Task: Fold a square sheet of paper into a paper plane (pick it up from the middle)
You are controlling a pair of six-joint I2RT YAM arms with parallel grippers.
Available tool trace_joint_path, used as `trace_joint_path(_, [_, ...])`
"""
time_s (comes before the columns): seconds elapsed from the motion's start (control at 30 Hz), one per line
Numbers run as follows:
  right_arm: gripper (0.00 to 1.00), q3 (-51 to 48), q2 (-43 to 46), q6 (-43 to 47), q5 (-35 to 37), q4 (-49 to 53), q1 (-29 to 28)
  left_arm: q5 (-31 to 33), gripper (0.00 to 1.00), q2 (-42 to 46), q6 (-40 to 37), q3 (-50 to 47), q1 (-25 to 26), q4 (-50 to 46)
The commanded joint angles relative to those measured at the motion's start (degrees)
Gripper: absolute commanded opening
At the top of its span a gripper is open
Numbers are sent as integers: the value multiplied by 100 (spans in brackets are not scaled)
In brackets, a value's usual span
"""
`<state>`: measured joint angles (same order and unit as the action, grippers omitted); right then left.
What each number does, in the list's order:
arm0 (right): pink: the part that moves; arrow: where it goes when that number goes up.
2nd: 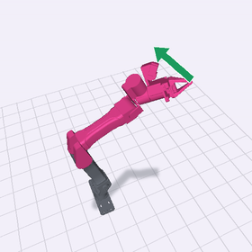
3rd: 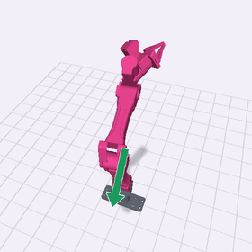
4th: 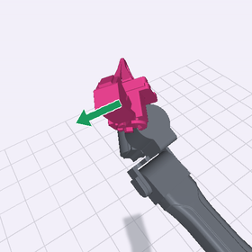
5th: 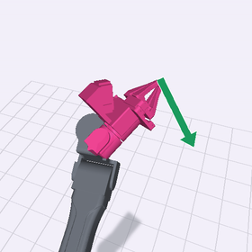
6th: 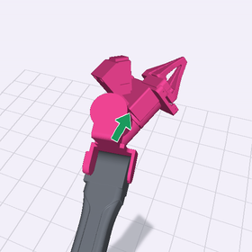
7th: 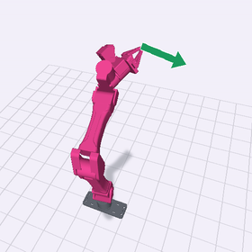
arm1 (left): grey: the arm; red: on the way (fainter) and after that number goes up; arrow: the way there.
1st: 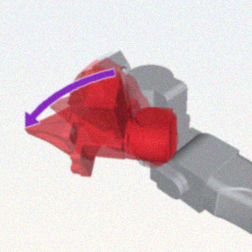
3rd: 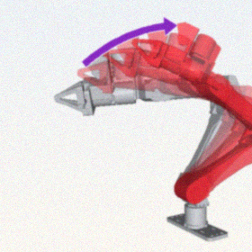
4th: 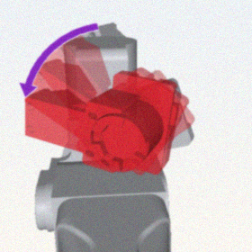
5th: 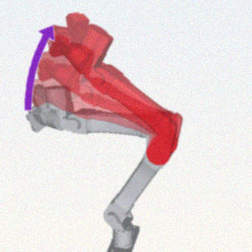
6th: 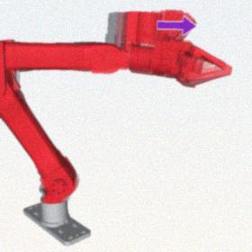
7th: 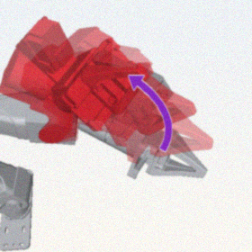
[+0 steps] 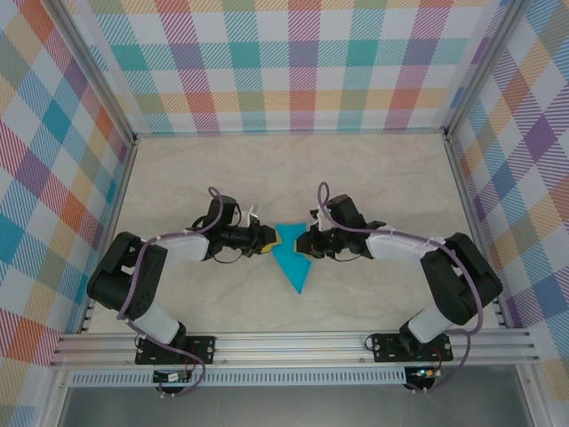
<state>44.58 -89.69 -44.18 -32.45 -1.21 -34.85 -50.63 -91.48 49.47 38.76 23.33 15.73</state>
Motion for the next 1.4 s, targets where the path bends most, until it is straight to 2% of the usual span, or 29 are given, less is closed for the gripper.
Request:
trace_joint_path(0.0, [11,222,-261,122,-33,82,39,166,12,56,-18,-71,-67,10])
trace_joint_path(0.1, [12,282,-488,95,-66,68,40,342,5,-1,-60,-44,25,-110])
trace_joint_path(0.3, [21,384,-687,124,393,530,38,1150,0,-195,20,-114,209,-341])
trace_joint_path(0.57, [52,285,26,125,1830,1627,37,1971,0,-462,294,-169,524,-369])
trace_joint_path(0.7, [57,172,402,100,2182,1902,40,2223,0,-528,434,-198,628,-343])
trace_joint_path(0.9, [57,-183,1205,157,2191,1628,-95,2388,0,-462,644,-297,699,-234])
trace_joint_path(1.03, [57,-425,1802,178,2610,1682,-199,2415,0,-295,661,-265,699,-330])
trace_joint_path(1.13, [55,-657,2120,372,2199,1122,-365,2383,0,-140,673,-241,709,-316])
trace_joint_path(1.23, [54,-590,2115,433,2247,1175,-629,2330,0,8,677,-157,723,-331])
trace_joint_path(1.37, [47,-539,1905,406,2113,1036,-844,2259,0,142,741,-113,784,-225])
